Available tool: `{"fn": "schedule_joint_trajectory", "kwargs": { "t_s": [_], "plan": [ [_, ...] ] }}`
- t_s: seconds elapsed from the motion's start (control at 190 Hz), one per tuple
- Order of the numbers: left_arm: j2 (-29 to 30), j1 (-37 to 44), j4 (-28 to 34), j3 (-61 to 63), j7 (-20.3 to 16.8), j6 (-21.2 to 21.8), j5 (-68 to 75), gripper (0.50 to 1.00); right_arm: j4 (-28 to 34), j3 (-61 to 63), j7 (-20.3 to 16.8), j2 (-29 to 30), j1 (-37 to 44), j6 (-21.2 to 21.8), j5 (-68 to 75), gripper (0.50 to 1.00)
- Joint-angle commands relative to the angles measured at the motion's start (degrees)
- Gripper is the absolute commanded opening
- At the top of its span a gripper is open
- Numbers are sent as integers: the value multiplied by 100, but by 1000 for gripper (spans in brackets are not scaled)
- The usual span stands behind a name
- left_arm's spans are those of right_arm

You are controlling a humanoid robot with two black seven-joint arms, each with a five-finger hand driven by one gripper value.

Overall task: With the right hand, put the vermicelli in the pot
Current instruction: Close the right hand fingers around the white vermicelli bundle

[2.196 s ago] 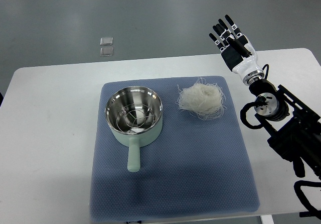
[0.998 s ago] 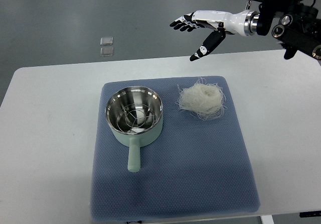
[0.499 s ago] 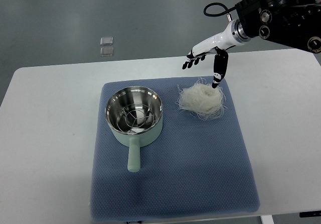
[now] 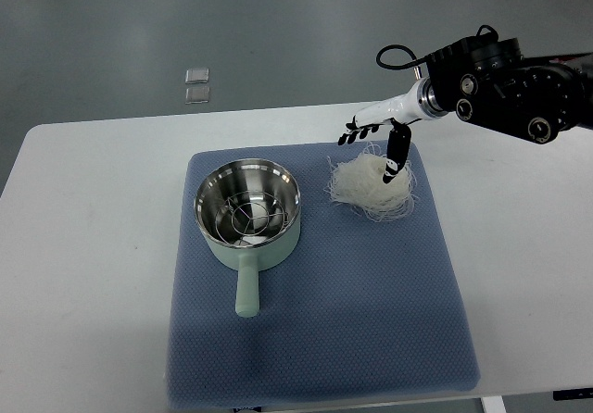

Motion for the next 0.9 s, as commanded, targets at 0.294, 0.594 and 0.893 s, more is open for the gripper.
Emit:
{"fn": "schedule_joint_trajectory", "kwargs": {
  "t_s": [0.294, 0.594, 0.893],
  "plan": [
    [0, 0, -12, -5, 1, 4, -4, 1000, -358, -1, 31, 242, -478, -307, -47, 928],
    [0, 0, -29, 4, 1, -5, 4, 1000, -410, -1, 57, 260, -821, -632, -56, 901],
    [0, 0, -3, 4, 1, 4, -4, 1000, -419, -18, 57, 251, -927, -905, -65, 500]
  ]
}}
